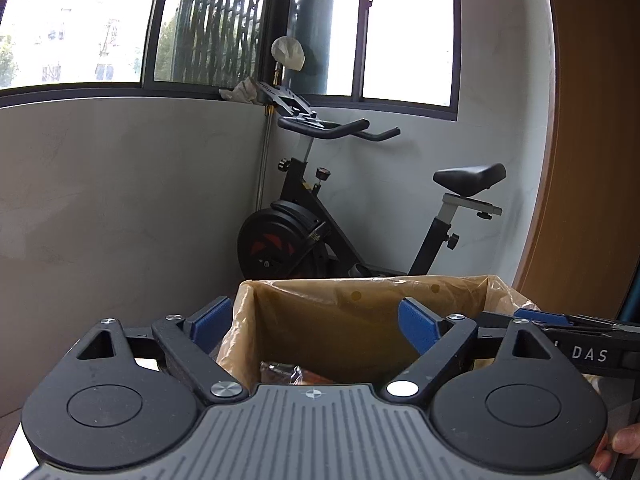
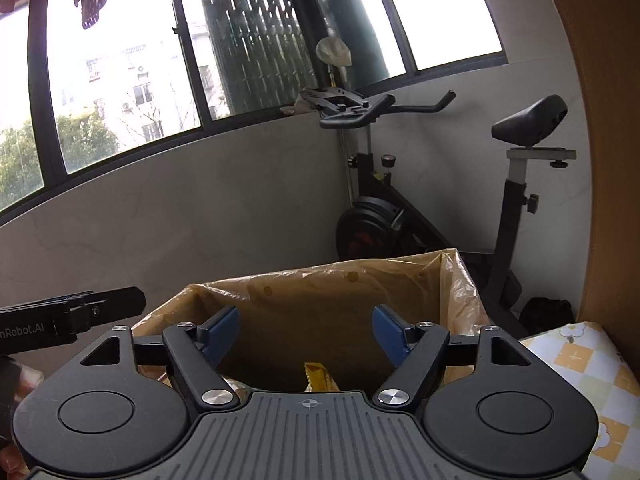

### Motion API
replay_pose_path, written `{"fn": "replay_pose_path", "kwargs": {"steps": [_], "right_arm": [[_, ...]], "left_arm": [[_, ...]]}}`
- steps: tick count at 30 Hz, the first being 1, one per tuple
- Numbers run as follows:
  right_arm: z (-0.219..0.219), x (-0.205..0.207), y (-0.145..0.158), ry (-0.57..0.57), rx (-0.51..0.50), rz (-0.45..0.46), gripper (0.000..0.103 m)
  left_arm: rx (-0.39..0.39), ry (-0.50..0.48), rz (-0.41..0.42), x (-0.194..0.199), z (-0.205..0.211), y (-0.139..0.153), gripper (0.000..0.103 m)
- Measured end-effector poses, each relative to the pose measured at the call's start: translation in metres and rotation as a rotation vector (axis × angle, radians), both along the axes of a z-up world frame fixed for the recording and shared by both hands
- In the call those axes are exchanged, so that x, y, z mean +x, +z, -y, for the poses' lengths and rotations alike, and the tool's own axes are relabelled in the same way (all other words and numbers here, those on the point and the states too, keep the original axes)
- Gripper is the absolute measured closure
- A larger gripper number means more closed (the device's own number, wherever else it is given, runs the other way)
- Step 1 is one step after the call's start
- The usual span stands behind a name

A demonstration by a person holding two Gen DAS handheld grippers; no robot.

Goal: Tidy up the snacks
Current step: 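Move both tools over the box and open them to drop the snacks, then lower the left tool to the small snack packet while the right tool lowers to the biscuit pack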

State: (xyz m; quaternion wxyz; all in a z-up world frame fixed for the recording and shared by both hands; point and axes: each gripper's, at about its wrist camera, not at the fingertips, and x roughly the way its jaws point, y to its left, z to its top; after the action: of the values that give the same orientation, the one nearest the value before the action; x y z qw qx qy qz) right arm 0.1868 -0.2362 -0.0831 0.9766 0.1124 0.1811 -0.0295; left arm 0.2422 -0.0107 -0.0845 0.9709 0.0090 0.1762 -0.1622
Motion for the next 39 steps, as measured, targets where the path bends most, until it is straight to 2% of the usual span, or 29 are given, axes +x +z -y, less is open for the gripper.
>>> {"fn": "replay_pose_path", "kwargs": {"steps": [5, 8, 10, 13, 16, 21, 26, 29, 31, 33, 34, 37, 39], "right_arm": [[-0.003, -0.032, 0.005, 0.001, -0.074, 0.023, 0.019], [-0.007, -0.053, 0.01, -0.007, -0.11, 0.039, 0.011], [-0.011, -0.069, 0.012, -0.007, -0.124, 0.062, 0.001], [-0.018, -0.091, 0.015, 0.001, -0.144, 0.109, 0.0], [-0.027, -0.106, 0.013, -0.005, -0.163, 0.12, 0.0], [-0.04, -0.129, -0.005, -0.016, -0.143, 0.104, 0.0], [-0.051, -0.149, -0.037, -0.012, -0.151, 0.063, 0.0], [-0.056, -0.16, -0.06, 0.003, -0.121, 0.003, 0.0], [-0.059, -0.168, -0.078, -0.004, -0.09, -0.031, 0.0], [-0.064, -0.174, -0.092, -0.031, -0.103, -0.072, 0.0], [-0.066, -0.176, -0.099, -0.043, -0.117, -0.092, 0.0], [-0.072, -0.181, -0.12, -0.048, -0.137, -0.164, 0.001], [-0.074, -0.182, -0.13, -0.045, -0.136, -0.194, 0.007]], "left_arm": [[-0.068, 0.011, -0.058, -0.012, -0.028, 0.005, 0.012], [-0.088, 0.025, -0.063, -0.024, -0.047, 0.01, 0.012], [-0.095, 0.039, -0.059, -0.035, -0.058, 0.015, 0.012], [-0.103, 0.05, -0.061, -0.05, -0.073, 0.019, 0.012], [-0.084, 0.062, -0.058, -0.064, -0.081, 0.018, 0.012], [-0.05, 0.077, -0.077, -0.094, -0.087, -0.006, 0.013], [-0.084, 0.097, -0.22, -0.123, -0.087, -0.057, 0.017], [-0.108, 0.098, -0.322, -0.138, -0.083, -0.091, 0.027], [-0.116, 0.111, -0.392, -0.144, -0.08, -0.111, 0.044], [-0.149, 0.117, -0.476, -0.144, -0.08, -0.13, 0.057], [-0.168, 0.117, -0.519, -0.144, -0.08, -0.138, 0.06], [-0.192, 0.112, -0.571, -0.147, -0.076, -0.152, 0.06], [-0.19, 0.097, -0.592, -0.149, -0.07, -0.156, 0.06]]}}
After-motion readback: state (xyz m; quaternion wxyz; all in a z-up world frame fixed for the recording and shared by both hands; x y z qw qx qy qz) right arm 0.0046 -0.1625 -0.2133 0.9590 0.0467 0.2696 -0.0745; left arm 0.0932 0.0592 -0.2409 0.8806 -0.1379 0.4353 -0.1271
